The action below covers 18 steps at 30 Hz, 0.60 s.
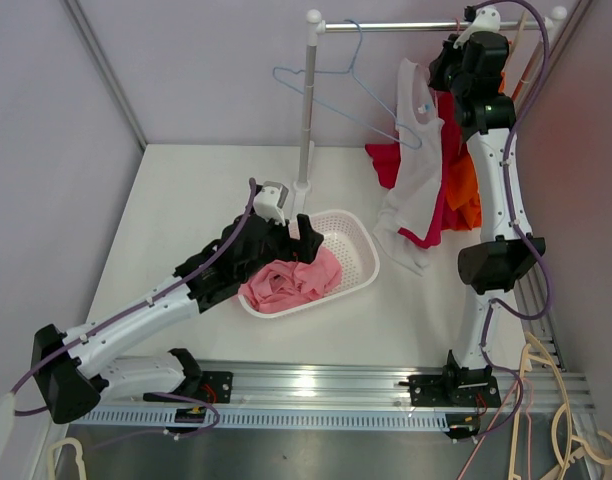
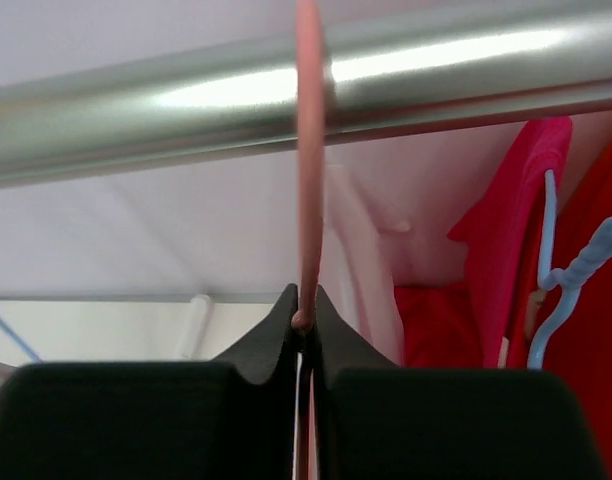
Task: Remove the t-shirt from the hanger
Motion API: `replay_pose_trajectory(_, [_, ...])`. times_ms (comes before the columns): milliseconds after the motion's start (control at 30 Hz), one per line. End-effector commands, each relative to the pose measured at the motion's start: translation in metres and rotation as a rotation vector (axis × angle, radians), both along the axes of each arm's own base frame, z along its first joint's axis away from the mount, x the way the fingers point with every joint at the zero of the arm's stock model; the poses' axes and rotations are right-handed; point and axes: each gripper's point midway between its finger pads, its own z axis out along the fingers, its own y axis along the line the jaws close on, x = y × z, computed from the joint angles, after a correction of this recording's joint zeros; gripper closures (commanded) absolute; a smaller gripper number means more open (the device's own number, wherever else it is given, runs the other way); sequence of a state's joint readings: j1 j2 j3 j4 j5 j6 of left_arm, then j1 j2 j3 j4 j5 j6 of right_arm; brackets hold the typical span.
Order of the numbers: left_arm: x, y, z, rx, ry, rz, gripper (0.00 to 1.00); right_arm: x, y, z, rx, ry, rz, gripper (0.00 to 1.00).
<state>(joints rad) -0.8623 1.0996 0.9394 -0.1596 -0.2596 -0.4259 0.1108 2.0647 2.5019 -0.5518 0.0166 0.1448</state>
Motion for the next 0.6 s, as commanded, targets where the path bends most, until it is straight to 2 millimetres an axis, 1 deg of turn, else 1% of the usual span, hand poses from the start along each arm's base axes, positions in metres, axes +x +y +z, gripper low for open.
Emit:
replay_pose_trajectory(0, [0.004,-0.005,0.029,-0.032,-0.068,-0.007,0.01,0.000,-0.002,0.028,0.006,-0.087,-0.005,1.00])
replay_pose_trajectory(67, [0.002,-0.004,0.029,-0.035,-0.069,-0.009,0.01,0.000,0.000,0.026,0.010,-0.082,0.002,1.00])
replay_pose_trajectory(100, [0.002,-0.003,0.027,-0.030,-0.067,-0.010,0.00,-0.002,0.000,0.028,0.012,-0.085,0.004,1.00])
replay_pose_trajectory(133, [0.001,-0.003,0.028,-0.030,-0.067,-0.010,0.00,-0.004,0.005,0.030,0.016,-0.089,0.034,1.00])
replay_pose_trajectory(167, [0.001,-0.002,0.027,-0.028,-0.065,-0.009,0.00,-0.007,0.008,0.035,0.018,-0.099,0.043,1.00])
replay_pose_trajectory(200, [0.001,-0.001,0.025,-0.023,-0.063,-0.008,0.01,-0.013,0.011,0.046,0.017,-0.121,0.051,1.00])
replay_pose_trajectory(267, [-0.001,0.000,0.028,-0.028,-0.070,-0.013,0.01,-0.023,0.013,0.060,0.010,-0.148,0.056,1.00])
replay_pose_trajectory(300, [-0.001,-0.001,0.029,-0.032,-0.072,-0.016,0.01,-0.034,0.016,0.075,0.010,-0.177,0.062,1.00])
replay_pose_trajectory(367, [-0.002,-0.001,0.033,-0.039,-0.080,-0.023,0.01,-0.046,0.020,0.088,-0.005,-0.198,0.078,1.00])
replay_pose_trajectory(400, [-0.004,-0.001,0.034,-0.038,-0.083,-0.030,0.00,-0.058,0.024,0.099,-0.008,-0.219,0.098,1.00])
replay_pose_trajectory(467, [-0.007,-0.004,0.037,-0.042,-0.093,-0.046,0.00,-0.072,0.029,0.106,-0.032,-0.225,0.134,1.00])
replay_pose_trajectory(500, [-0.007,-0.004,0.042,-0.041,-0.107,-0.052,0.00,-0.076,0.034,0.102,-0.040,-0.212,0.152,1.00])
replay_pose_trajectory(533, [-0.009,-0.006,0.041,-0.038,-0.111,-0.061,0.00,-0.093,0.037,0.115,-0.045,-0.239,0.162,1.00])
replay_pose_trajectory(567, [-0.010,-0.008,0.044,-0.038,-0.120,-0.069,0.00,-0.100,0.039,0.118,-0.056,-0.246,0.171,1.00])
